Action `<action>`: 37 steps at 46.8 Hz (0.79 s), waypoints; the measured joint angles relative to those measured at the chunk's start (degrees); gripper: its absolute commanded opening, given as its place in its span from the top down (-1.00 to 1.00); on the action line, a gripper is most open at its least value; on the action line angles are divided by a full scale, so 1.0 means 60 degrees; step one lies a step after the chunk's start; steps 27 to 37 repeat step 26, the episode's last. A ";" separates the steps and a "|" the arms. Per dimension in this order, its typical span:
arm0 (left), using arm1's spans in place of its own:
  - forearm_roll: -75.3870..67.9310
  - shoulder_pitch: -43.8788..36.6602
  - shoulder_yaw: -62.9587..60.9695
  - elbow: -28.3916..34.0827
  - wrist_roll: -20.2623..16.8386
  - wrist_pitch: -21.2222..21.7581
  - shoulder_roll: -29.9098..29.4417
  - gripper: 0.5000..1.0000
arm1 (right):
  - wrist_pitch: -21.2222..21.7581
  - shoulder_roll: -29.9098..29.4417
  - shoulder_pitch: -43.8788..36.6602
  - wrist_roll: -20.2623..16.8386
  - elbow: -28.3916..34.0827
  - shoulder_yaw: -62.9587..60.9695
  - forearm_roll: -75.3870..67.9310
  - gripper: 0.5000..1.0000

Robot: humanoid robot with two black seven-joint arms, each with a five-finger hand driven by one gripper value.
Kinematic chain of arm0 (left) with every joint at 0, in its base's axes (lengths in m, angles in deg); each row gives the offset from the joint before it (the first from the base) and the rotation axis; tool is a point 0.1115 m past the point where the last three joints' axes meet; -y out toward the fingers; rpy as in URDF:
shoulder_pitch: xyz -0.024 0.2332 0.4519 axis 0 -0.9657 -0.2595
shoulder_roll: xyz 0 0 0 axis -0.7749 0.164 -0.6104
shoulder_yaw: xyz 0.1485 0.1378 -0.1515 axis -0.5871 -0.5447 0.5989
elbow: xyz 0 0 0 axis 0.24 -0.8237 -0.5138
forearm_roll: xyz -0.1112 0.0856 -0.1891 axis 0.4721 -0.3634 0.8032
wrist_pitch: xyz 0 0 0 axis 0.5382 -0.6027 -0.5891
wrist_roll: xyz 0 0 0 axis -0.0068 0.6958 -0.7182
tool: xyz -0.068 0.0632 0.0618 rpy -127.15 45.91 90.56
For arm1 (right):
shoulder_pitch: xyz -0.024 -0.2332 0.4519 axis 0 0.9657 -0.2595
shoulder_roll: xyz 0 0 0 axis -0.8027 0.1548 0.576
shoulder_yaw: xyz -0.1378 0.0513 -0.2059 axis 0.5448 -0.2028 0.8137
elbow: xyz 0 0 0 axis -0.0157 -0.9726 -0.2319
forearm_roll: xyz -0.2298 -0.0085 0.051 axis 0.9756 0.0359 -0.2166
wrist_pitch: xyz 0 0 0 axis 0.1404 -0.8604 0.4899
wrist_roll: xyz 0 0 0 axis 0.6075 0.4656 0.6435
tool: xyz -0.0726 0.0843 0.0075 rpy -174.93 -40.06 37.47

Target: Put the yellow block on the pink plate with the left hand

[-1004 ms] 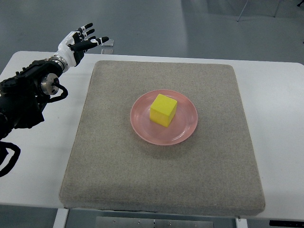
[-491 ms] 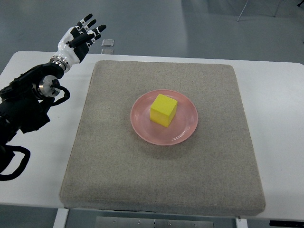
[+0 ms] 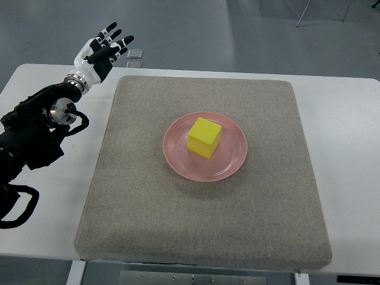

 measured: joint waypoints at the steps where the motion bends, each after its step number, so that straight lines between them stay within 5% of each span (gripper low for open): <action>1: 0.0000 -0.0045 0.0002 0.0001 0.0000 0.0000 0.0000 -0.96 | 0.0000 0.0000 0.0000 0.0001 0.0000 0.0000 0.0000 -0.69; 37: 0.0588 -0.0018 0.0145 -0.0015 0.0026 0.0850 0.0417 -0.88 | 0.0000 0.0000 0.0012 0.0000 0.0000 0.0031 -0.0012 -0.69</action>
